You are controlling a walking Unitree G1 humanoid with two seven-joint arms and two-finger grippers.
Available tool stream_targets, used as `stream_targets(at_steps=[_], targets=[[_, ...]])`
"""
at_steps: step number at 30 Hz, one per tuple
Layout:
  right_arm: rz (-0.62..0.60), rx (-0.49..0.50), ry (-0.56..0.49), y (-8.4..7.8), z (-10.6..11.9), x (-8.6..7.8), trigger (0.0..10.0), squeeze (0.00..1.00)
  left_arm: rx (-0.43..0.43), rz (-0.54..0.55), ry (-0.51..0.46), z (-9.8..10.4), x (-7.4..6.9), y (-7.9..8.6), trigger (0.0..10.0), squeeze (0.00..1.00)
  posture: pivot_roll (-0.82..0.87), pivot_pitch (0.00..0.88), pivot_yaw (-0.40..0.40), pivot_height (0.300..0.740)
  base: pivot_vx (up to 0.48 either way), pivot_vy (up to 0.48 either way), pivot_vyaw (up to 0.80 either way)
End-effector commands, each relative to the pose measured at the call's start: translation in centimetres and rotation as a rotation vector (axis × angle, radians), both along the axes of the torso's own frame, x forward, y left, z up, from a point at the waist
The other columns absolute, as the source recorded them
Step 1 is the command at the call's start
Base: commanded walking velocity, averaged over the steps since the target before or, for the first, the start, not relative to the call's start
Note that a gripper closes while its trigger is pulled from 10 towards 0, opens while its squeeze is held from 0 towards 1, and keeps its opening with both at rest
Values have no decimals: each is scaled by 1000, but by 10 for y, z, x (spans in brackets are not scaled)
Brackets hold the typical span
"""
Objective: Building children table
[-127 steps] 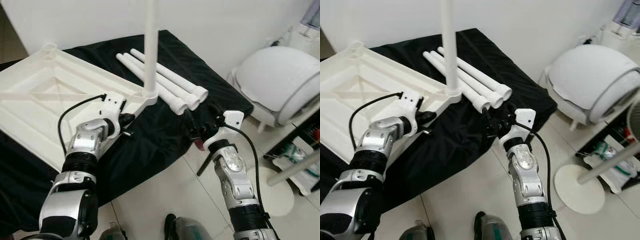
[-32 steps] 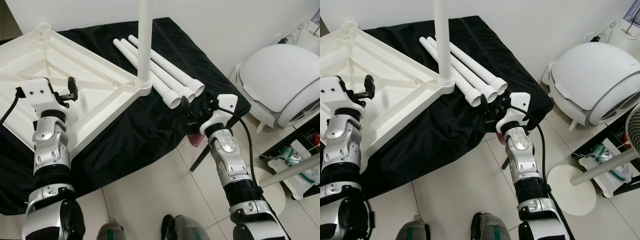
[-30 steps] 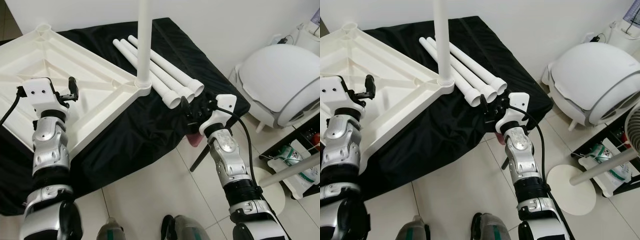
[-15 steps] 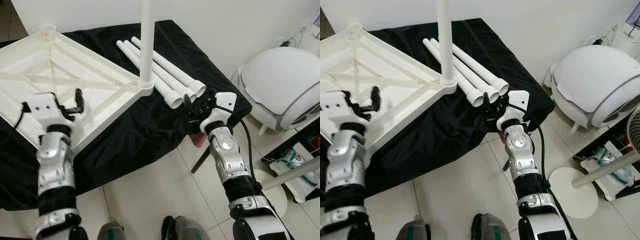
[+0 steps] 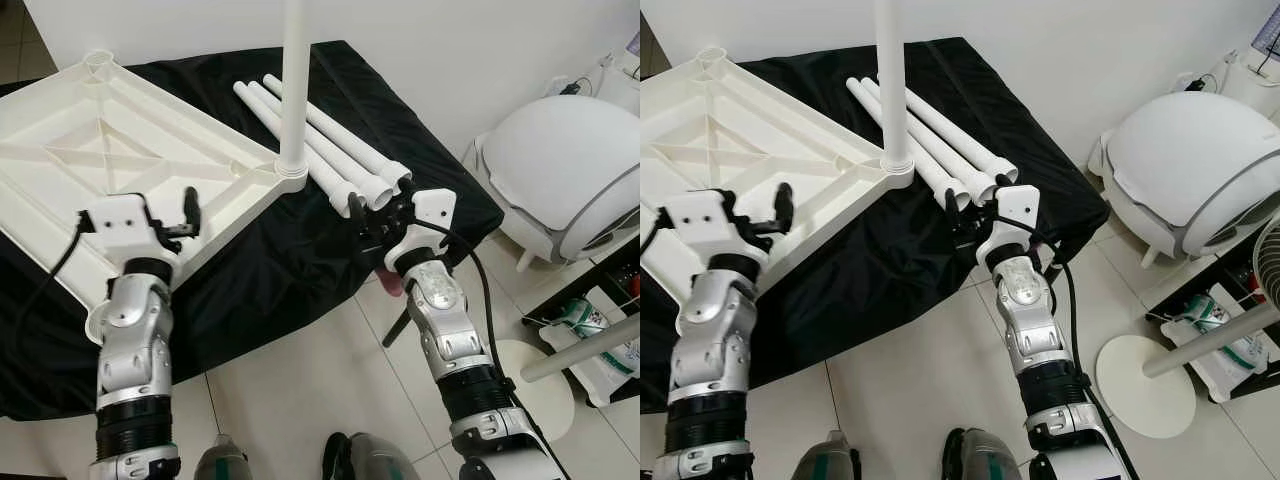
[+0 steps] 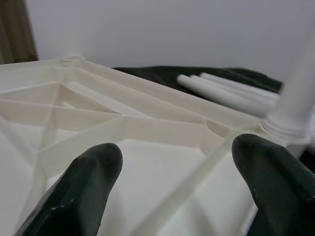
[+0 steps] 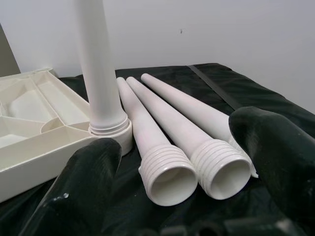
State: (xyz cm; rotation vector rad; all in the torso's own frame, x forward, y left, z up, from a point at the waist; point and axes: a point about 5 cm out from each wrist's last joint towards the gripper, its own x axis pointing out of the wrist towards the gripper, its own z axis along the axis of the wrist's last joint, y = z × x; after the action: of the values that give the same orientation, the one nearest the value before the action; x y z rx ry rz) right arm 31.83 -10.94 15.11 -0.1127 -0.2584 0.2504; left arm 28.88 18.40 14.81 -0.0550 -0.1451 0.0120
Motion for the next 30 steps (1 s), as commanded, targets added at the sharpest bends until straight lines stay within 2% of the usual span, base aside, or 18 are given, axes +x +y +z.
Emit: stream_targets(at_steps=[1,8,13,20,27,30], targets=[[-2,2,9,-4,-4,-1,10000,0,27,-35,10,-2,-2,-8,10000,0,29,0,-37,740,0,0,0],[-10,-9,-3,-7,-1,-2,10000,0,12,-20,21,0,-4,-3,10000,0,25,0,-35,740,0,0,0],[-13,-21,-2,-9,-2,-2,10000,0,59,-16,-6,4,-6,-2,10000,0,24,0,-39,740,0,0,0],[-9,-29,-7,-12,-3,-3,10000,0,50,-12,-5,3,-9,-3,10000,0,22,0,-41,740,0,0,0],[-11,-32,-14,-13,-2,-2,10000,0,78,33,0,5,-5,6,10000,0,22,0,-45,740,0,0,0],[-9,-32,-14,-12,-2,-2,10000,0,87,17,-1,5,-4,6,10000,0,22,0,-44,740,0,0,0]])
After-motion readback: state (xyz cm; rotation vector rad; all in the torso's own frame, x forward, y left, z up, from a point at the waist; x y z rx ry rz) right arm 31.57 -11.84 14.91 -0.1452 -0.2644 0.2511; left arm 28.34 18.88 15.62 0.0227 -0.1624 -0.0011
